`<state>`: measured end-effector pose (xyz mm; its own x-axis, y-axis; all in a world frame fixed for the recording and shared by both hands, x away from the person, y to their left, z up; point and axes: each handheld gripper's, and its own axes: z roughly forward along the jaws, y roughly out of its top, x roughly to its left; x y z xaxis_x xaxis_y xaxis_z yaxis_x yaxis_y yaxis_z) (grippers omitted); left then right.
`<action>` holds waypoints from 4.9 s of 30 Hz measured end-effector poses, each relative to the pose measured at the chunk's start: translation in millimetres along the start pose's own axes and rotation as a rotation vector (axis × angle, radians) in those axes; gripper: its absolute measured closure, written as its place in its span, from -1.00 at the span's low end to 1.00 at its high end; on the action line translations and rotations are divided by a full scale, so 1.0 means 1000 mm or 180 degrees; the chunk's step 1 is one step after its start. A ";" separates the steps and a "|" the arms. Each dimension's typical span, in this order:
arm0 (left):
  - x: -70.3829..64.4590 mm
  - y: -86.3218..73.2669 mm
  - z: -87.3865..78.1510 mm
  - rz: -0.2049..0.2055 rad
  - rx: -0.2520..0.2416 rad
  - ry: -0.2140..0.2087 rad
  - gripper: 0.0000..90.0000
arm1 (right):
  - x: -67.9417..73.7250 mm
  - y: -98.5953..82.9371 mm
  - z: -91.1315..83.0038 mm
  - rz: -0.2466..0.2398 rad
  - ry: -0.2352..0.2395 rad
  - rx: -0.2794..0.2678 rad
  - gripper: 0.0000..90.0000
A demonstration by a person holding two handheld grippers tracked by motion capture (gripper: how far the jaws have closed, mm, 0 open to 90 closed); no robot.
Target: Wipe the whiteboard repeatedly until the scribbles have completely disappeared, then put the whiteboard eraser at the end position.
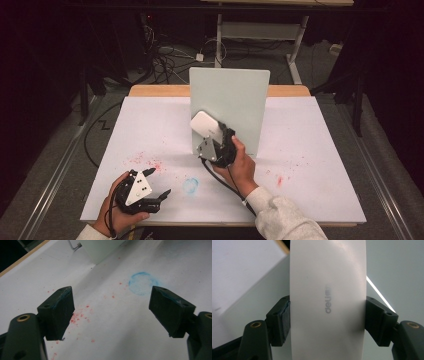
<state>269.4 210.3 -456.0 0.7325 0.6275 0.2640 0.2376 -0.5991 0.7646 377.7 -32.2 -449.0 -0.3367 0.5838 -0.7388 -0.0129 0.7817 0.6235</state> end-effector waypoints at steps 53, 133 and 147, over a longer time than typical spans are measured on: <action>0.000 -0.001 0.000 -0.0001 -0.0006 -0.0042 -0.56 | -0.062 0.067 0.010 0.0364 -0.0303 -0.0039 -0.31; -0.002 0.002 0.005 0.0059 0.0042 0.0013 -0.56 | -0.084 -0.078 -0.095 0.0408 0.1576 -0.0028 -0.31; -0.002 0.002 0.005 0.0075 0.0058 0.0005 -0.56 | -0.072 -0.078 -0.094 0.0233 0.1952 0.0058 -0.31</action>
<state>271.7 205.3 -457.7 0.7371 0.6139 0.2827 0.2318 -0.6225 0.7475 314.6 -155.5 -420.1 -0.8161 0.4079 -0.4094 0.0449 0.7510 0.6587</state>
